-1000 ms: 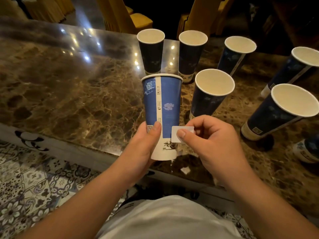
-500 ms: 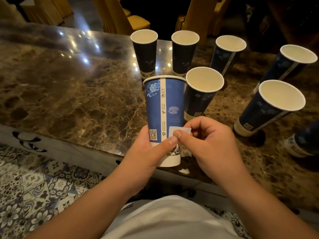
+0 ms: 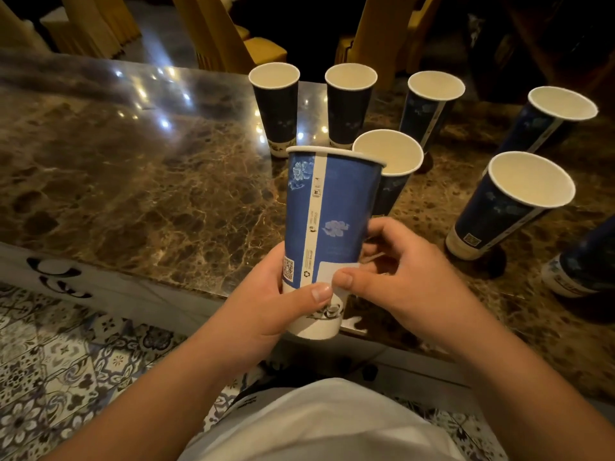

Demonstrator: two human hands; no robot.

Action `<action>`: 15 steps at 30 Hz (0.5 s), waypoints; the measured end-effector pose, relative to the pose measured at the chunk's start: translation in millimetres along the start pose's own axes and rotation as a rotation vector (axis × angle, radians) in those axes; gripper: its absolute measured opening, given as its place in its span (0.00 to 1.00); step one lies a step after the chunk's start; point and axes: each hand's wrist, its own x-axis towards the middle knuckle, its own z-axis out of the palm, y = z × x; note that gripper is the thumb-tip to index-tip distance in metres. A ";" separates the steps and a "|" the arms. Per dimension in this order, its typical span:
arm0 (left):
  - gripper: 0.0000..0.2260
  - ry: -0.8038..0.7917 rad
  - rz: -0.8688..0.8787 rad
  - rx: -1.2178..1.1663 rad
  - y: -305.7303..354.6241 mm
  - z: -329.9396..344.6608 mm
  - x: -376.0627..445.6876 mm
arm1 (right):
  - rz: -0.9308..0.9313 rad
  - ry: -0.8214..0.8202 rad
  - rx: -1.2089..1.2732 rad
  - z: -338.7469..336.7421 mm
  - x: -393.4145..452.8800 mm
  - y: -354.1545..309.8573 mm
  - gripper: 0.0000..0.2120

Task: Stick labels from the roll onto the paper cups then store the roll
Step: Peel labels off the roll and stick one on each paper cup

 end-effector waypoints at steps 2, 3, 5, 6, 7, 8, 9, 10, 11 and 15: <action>0.31 -0.042 -0.005 -0.015 0.7 0.0 -3.2 | -0.047 -0.137 0.129 -0.2 -2.6 -0.9 0.23; 0.32 -0.049 0.003 -0.019 1.1 0.6 -4.0 | -0.062 -0.159 0.182 0.2 -3.1 0.0 0.22; 0.34 -0.042 0.030 0.001 2.3 2.8 -5.0 | -0.086 -0.140 0.231 1.6 -3.1 2.6 0.21; 0.37 -0.025 0.048 0.007 2.6 3.8 -5.0 | -0.100 -0.115 0.229 2.8 -2.6 3.6 0.22; 0.41 0.007 0.062 0.000 3.5 4.5 -4.8 | -0.122 -0.087 0.197 4.4 -1.9 4.4 0.24; 0.45 0.051 0.066 -0.011 4.7 4.6 -3.8 | -0.143 -0.066 0.142 6.1 -0.9 5.7 0.26; 0.45 0.099 0.067 -0.015 5.8 3.2 -3.0 | -0.160 -0.058 0.087 7.7 0.2 7.2 0.27; 0.44 0.136 0.071 0.000 6.3 0.6 -1.8 | -0.170 -0.061 0.049 9.0 1.7 8.4 0.28; 0.40 0.157 0.076 0.025 7.1 -2.5 -0.6 | -0.173 -0.070 0.022 9.4 4.0 10.4 0.29; 0.30 0.182 0.073 0.109 8.3 -17.9 2.2 | -0.172 -0.067 -0.089 9.1 15.5 17.8 0.26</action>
